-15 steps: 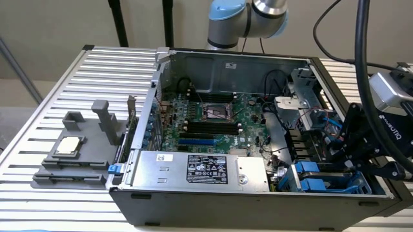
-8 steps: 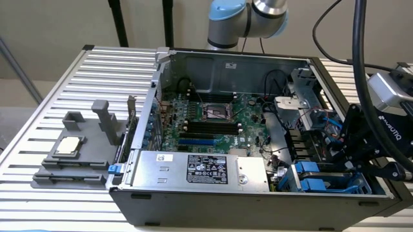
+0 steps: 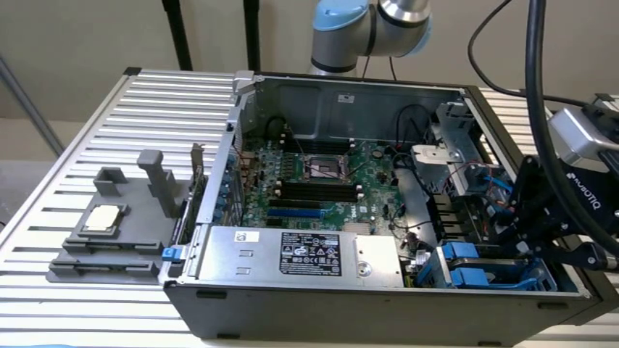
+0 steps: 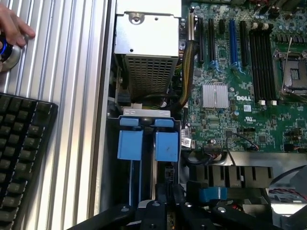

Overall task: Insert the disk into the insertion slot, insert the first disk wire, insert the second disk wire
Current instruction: 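Insert the first disk wire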

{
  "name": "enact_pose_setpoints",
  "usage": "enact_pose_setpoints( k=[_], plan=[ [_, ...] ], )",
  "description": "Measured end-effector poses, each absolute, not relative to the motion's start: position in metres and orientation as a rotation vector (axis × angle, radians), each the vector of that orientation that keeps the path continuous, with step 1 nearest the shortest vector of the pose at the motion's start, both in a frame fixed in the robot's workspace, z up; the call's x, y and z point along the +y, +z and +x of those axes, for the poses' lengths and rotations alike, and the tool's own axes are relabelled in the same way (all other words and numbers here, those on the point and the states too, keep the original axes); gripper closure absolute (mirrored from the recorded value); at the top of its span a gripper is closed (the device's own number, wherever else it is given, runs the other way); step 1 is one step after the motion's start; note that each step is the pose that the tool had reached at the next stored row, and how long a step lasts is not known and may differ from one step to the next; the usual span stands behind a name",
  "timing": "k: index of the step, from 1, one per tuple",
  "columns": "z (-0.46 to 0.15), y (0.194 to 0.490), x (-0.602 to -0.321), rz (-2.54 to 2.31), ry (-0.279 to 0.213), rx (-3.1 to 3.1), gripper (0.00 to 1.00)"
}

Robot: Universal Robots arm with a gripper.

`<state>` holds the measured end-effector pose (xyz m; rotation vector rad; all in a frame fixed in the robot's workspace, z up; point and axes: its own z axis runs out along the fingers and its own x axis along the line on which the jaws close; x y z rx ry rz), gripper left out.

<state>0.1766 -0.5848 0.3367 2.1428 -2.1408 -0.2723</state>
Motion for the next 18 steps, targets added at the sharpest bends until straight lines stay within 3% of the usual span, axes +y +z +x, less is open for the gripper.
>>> enact_pose_setpoints(
  k=[18],
  plan=[
    [0.1771,0.335,-0.5788,2.124,-0.254,-2.146,0.84]
  ],
)
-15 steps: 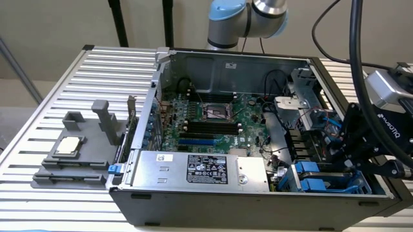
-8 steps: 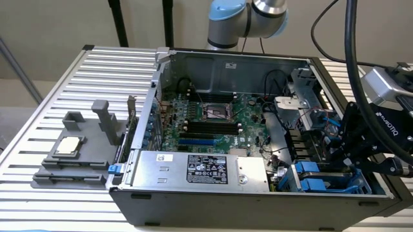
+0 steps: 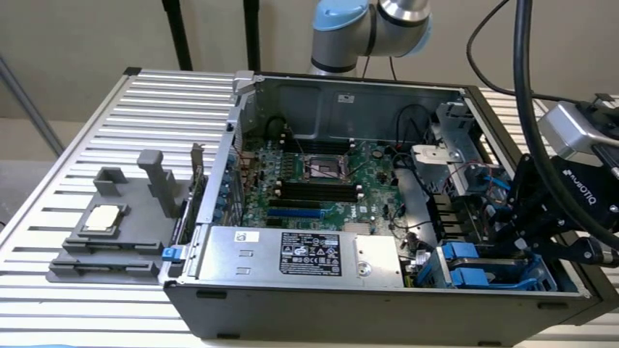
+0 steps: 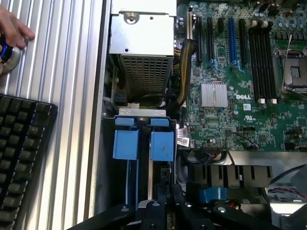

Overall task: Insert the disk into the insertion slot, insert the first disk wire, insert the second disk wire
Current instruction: 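Insert the first disk wire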

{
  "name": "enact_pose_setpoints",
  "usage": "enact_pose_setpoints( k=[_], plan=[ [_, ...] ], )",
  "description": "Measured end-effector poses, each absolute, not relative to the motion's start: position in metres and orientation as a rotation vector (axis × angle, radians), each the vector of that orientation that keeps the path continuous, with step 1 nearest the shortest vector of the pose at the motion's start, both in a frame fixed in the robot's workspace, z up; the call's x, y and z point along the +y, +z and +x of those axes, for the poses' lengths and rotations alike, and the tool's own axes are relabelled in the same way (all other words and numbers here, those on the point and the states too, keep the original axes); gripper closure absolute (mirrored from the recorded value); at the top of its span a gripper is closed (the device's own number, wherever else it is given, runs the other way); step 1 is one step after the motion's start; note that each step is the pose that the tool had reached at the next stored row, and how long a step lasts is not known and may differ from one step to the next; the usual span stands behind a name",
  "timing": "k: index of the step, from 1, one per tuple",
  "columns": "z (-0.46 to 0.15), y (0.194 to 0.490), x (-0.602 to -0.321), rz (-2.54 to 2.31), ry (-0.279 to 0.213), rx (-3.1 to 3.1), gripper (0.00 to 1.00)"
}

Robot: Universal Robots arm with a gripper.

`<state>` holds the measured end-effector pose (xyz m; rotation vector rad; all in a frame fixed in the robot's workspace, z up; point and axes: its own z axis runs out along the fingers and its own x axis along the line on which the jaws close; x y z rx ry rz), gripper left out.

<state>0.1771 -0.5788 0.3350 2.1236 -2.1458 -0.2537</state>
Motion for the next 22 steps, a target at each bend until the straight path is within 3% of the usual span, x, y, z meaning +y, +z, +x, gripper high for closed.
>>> enact_pose_setpoints(
  k=[19,21,22],
  plan=[
    [0.178,0.33,-0.579,2.1,-0.249,-2.166,0.84],
    [0.178,0.335,-0.579,2.1,-0.249,-2.166,0.82],
    [0.178,0.34,-0.579,2.1,-0.248,-2.166,0.75]
  ],
)
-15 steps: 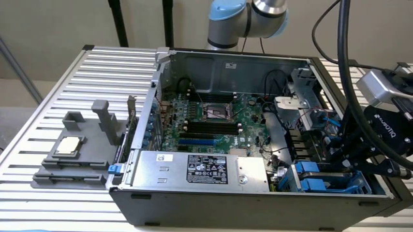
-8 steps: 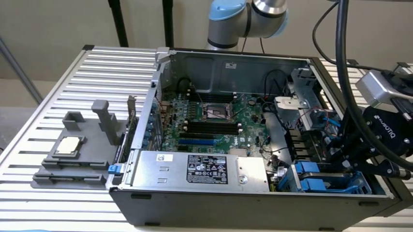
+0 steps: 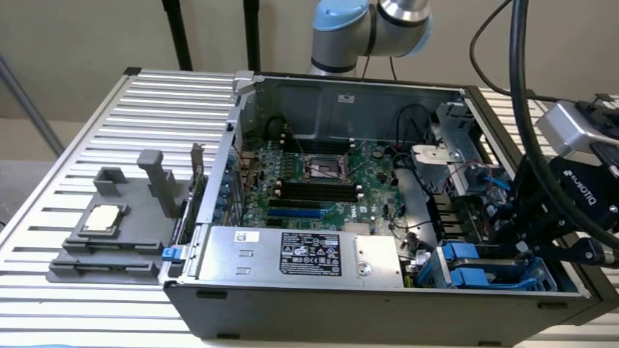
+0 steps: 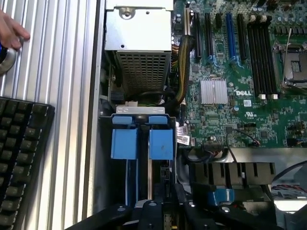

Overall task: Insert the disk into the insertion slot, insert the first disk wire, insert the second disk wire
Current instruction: 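Insert the first disk wire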

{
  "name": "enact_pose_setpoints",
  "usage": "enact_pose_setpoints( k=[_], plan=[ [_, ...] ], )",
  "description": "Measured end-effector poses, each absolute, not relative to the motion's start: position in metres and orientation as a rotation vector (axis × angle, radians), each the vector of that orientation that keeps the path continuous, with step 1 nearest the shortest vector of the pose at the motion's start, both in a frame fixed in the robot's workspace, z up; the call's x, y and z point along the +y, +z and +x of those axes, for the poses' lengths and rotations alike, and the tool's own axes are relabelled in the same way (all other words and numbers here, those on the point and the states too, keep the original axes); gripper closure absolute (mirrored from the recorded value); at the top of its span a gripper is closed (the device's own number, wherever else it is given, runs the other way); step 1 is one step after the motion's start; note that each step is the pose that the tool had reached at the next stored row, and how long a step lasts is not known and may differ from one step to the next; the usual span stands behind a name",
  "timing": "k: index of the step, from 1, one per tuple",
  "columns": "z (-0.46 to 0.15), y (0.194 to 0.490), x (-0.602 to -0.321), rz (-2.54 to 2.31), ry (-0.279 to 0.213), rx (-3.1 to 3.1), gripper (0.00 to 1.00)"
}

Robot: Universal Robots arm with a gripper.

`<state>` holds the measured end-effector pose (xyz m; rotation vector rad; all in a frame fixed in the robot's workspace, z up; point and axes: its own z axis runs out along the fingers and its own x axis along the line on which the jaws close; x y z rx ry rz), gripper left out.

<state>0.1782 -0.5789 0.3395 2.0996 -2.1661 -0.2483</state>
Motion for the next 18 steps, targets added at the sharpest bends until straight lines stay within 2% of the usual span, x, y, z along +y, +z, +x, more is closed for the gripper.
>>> enact_pose_setpoints(
  k=[5,13,18],
  plan=[
    [0.174,0.354,-0.579,2.099,-0.249,-2.166,0.75],
    [0.14,0.355,-0.579,2.104,-0.255,-2.17,0.75],
    [0.122,0.355,-0.579,2.113,-0.242,-2.178,0.75]
  ],
)
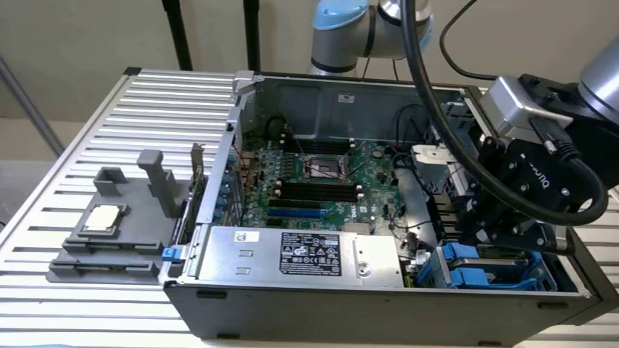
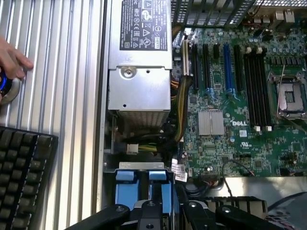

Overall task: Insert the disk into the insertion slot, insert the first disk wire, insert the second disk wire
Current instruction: 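Insert the first disk wire, then insert the second disk wire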

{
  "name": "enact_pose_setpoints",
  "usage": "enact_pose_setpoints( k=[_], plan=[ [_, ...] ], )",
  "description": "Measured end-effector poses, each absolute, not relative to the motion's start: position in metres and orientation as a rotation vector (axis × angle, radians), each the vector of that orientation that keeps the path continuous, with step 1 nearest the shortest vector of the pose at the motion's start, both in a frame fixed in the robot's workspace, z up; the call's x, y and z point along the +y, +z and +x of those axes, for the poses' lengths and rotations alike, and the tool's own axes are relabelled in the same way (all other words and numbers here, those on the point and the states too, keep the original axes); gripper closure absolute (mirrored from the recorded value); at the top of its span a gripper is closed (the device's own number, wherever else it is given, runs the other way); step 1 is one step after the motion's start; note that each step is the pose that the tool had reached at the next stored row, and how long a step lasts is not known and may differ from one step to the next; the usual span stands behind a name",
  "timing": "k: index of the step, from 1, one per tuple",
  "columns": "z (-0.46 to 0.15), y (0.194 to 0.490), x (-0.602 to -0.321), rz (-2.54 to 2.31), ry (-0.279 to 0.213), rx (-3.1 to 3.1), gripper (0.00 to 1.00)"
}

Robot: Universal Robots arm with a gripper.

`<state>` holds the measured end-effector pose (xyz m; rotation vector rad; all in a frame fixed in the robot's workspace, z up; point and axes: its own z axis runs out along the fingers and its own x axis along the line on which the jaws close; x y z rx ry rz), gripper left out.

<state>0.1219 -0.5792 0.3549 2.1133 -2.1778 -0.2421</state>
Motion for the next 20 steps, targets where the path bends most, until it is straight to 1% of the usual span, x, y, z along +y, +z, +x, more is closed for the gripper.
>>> enact_pose_setpoints(
  k=[13,20],
  plan=[
    [0.1208,0.3549,-0.5786,2.113,-0.242,-2.178,0.75],
    [0.124,0.3592,-0.5725,2.111,-0.242,-2.18,0.75]
  ],
)
